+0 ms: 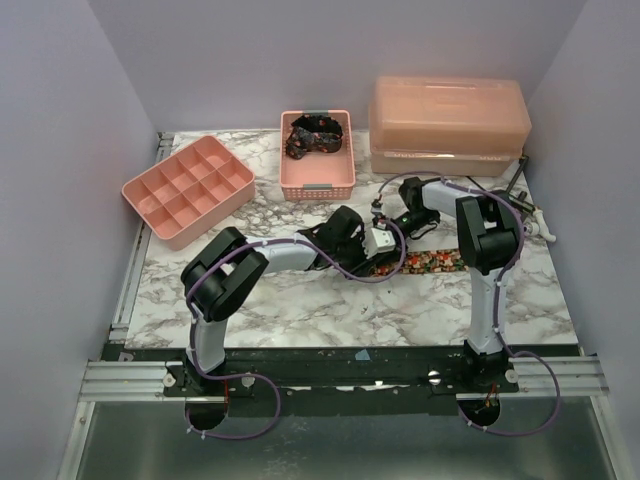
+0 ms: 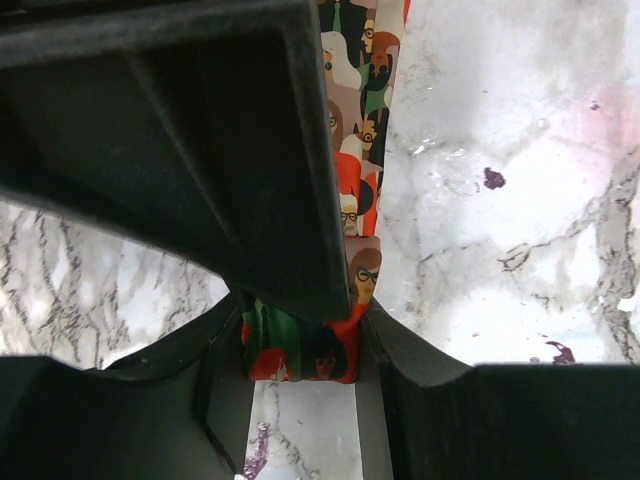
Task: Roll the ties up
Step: Roll the tie at the center of the board.
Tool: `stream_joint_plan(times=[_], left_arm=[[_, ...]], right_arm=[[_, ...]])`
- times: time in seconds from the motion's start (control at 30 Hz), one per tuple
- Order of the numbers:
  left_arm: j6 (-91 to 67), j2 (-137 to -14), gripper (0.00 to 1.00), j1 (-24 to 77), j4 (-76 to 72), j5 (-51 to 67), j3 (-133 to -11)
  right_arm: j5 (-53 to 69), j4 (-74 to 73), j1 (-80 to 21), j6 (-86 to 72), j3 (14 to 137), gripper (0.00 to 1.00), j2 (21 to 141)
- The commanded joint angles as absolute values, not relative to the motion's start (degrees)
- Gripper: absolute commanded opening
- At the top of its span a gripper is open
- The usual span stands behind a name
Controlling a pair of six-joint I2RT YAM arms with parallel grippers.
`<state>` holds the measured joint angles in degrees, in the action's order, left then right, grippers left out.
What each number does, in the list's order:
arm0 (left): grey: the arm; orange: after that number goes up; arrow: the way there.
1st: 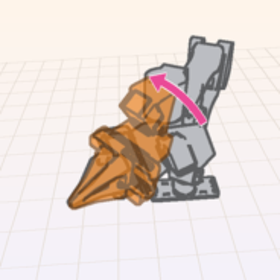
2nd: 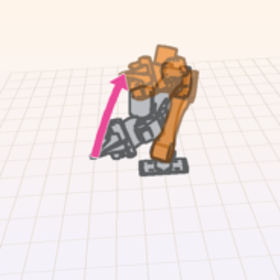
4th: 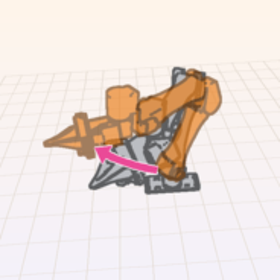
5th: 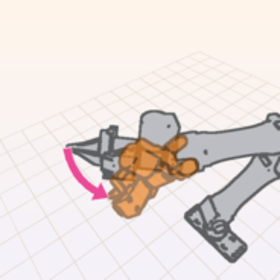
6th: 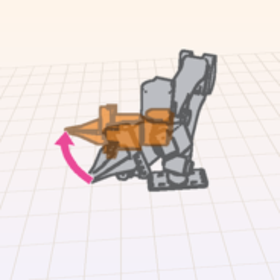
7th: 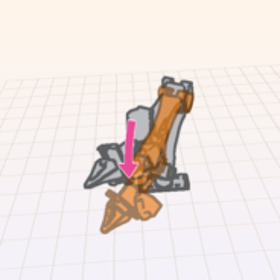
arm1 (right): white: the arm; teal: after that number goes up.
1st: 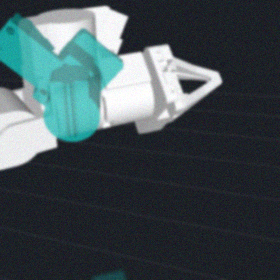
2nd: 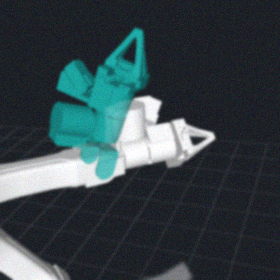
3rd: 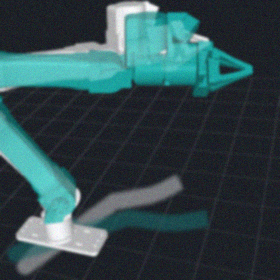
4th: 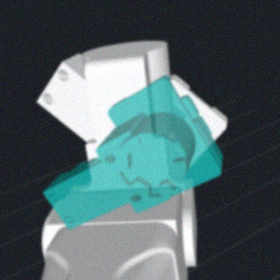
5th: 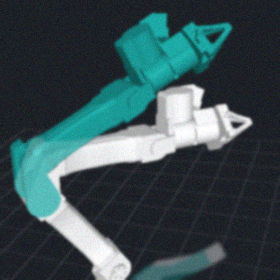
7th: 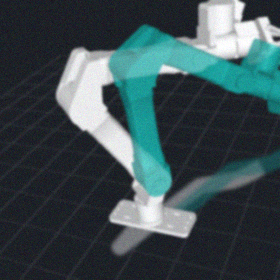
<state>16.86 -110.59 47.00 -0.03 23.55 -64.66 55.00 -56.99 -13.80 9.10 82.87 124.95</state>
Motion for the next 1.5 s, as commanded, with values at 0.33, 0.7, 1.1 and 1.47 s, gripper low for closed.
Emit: stream_joint_plan(times=[0.33,0.7,1.1,1.47], left_arm=[[14.85,-107.97,0.60,43.82,-4.07,29.95,-56.24],[10.74,-107.40,0.78,41.07,-37.53,39.86,-46.02],[17.05,-114.41,0.47,44.78,-35.16,34.70,-52.35],[20.69,-111.26,0.21,44.82,-10.32,29.10,-53.50]], right_arm=[[56.50,-60.11,-11.24,16.30,82.76,0.01,132.67],[59.87,-64.78,-8.70,23.70,85.72,0.01,142.30],[58.36,-64.74,-8.63,22.92,83.79,0.01,140.99],[53.21,-57.67,-8.79,12.20,83.75,0.57,122.72]])
